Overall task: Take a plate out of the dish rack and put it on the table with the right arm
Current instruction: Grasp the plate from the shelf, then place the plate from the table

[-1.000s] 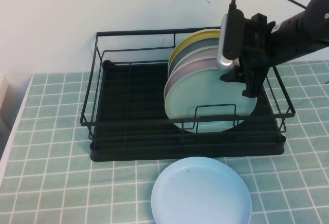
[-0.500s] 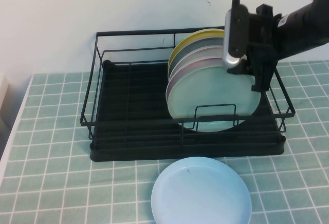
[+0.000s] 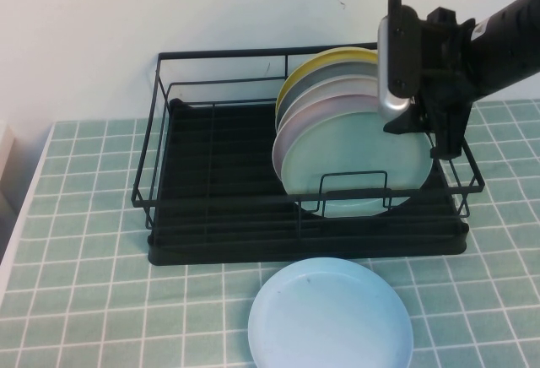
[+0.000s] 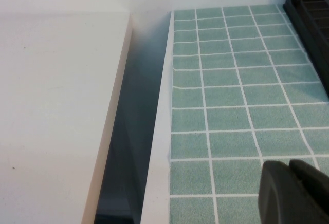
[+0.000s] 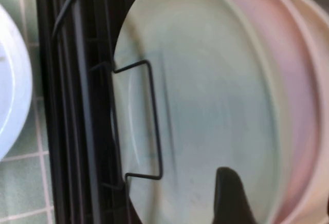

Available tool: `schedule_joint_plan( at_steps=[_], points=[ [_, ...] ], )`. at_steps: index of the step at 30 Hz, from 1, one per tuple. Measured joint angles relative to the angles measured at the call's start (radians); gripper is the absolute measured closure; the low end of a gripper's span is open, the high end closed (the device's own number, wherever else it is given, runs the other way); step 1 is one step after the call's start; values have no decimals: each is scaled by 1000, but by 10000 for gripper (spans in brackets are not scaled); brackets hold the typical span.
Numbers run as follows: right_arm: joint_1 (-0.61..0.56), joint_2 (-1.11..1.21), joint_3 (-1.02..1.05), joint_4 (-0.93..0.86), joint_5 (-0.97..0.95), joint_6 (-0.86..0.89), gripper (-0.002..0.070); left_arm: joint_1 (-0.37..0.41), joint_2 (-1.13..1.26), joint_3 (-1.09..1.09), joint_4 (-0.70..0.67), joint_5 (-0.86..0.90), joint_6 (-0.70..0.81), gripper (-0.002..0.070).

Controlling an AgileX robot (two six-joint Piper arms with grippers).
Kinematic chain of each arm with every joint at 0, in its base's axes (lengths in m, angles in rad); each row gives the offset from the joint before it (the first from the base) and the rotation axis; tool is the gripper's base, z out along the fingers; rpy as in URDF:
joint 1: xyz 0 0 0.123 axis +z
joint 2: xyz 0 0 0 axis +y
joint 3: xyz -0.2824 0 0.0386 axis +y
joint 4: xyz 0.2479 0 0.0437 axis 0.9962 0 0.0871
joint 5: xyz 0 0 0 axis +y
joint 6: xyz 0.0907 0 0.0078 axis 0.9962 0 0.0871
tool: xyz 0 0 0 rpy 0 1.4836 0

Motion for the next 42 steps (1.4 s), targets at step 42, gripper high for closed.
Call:
schedule_joint_plan(
  at_steps=[42],
  points=[
    [4, -322, -3, -179, 48, 570, 552, 0, 0, 0, 0, 0, 0, 678]
  ],
)
